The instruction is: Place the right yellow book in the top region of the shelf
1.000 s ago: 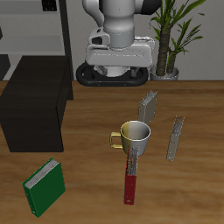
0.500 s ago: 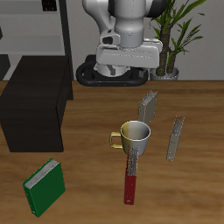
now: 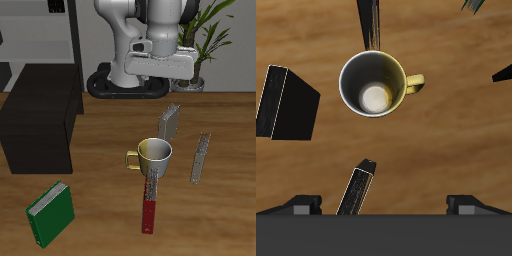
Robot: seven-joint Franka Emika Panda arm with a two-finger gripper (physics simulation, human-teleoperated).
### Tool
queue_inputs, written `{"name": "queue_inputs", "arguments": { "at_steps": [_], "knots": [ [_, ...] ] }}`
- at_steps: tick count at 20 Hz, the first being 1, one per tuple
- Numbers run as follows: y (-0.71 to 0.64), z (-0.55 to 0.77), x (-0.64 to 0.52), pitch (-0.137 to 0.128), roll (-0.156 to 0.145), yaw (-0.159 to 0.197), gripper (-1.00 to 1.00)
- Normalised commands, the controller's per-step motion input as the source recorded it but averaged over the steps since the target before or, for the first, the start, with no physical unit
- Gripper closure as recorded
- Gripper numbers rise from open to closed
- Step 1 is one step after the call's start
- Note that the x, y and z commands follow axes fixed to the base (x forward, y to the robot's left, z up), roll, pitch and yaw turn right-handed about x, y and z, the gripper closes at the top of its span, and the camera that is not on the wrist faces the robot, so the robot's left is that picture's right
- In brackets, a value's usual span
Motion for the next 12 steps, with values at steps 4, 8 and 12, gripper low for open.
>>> {"name": "queue_inputs", "arguments": {
  "at_steps": [4, 8, 12],
  "knots": [
    [0.26, -0.14, -0.05, -0.005, -0.006, -0.02, -1.0],
    [0.34, -0.18, -0.14, -0.055, 0.003, 0.018, -1.0],
    [0.21, -0.24, -0.04, -0.019, -0.014, -0.029, -1.0]
  ]
}}
